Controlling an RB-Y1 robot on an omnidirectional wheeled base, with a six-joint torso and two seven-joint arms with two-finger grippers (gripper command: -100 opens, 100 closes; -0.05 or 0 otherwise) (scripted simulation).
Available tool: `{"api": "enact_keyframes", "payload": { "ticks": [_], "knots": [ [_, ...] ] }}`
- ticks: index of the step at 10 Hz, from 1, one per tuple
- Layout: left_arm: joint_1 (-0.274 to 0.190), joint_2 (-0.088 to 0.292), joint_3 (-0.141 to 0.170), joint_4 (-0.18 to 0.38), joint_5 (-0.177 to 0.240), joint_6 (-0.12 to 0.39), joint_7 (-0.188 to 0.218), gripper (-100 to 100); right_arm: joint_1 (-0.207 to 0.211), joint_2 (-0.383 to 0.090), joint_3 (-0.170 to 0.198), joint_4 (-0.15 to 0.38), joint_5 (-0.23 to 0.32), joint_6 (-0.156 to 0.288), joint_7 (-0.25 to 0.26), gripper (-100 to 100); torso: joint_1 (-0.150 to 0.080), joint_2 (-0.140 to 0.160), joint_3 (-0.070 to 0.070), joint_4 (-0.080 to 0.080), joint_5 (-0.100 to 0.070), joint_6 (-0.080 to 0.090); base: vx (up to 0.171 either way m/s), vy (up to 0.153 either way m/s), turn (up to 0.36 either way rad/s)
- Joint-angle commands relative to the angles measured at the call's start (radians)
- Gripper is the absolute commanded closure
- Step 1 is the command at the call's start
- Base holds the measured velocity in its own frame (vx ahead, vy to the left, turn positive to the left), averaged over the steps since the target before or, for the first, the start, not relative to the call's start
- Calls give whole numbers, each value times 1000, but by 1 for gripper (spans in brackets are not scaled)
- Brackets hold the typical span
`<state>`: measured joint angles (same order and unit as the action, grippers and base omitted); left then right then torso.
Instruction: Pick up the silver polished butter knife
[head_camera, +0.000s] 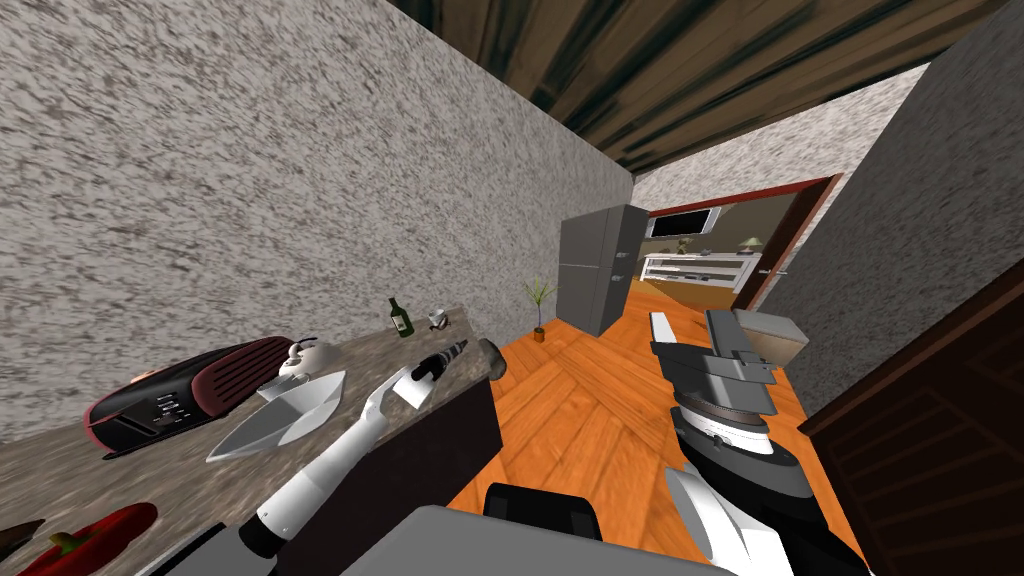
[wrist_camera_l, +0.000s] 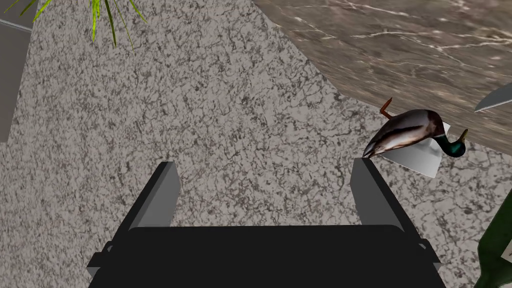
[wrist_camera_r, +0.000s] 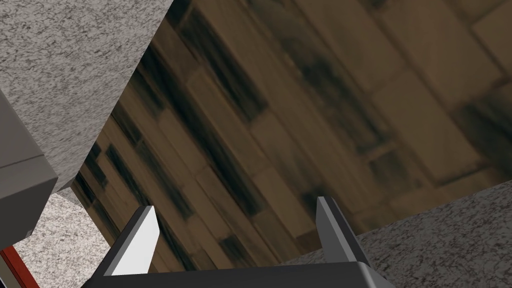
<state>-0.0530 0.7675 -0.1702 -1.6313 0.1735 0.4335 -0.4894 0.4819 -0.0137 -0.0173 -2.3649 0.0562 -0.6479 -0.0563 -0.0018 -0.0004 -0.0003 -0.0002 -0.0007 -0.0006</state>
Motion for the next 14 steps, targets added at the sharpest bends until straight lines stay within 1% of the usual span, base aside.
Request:
{"api": "enact_keyframes", "payload": {
  "ticks": [1, 2, 5, 6, 9, 10, 12, 14],
  "knots": [
    [-9, 28, -6, 49, -4, 50, 0, -100, 0, 0, 0, 0, 0, 0, 0, 0, 0, 0, 0, 0, 0, 0, 22, -36, -81],
    [-9, 28, -6, 49, -4, 63, 0, -100, 0, 0, 0, 0, 0, 0, 0, 0, 0, 0, 0, 0, 0, 0, 21, -22, -30],
    [-31, 67, -18, 146, -18, 157, 3, -100, 0, 0, 0, 0, 0, 0, 0, 0, 1, -1, 0, 0, 0, 0, 26, -22, -79],
    [-31, 67, -18, 146, -18, 167, 3, -100, 0, 0, 0, 0, 0, 0, 0, 0, 1, -1, 0, 0, 0, 0, 18, -19, -20],
    [-48, 96, -28, 229, -32, 255, 7, -100, 0, 0, 0, 0, 0, 0, 0, 0, 1, 0, 0, 0, 0, 0, 17, -22, -67],
    [-48, 96, -28, 229, -32, 255, 7, -100, 0, 0, 0, 0, 0, 0, 0, 0, 1, 0, 0, 0, 0, -1, 12, -16, -7],
    [-57, 111, -35, 274, -38, 302, 10, -100, 0, 0, 0, 0, 0, 0, 0, 0, 1, 0, 0, 0, 0, 0, 16, -16, -54],
    [-65, 123, -41, 308, -41, 339, 11, -100, 0, 0, 0, 0, 0, 0, 0, 0, 1, 0, 0, 0, 0, 0, 19, -24, -53]
  ]
}}
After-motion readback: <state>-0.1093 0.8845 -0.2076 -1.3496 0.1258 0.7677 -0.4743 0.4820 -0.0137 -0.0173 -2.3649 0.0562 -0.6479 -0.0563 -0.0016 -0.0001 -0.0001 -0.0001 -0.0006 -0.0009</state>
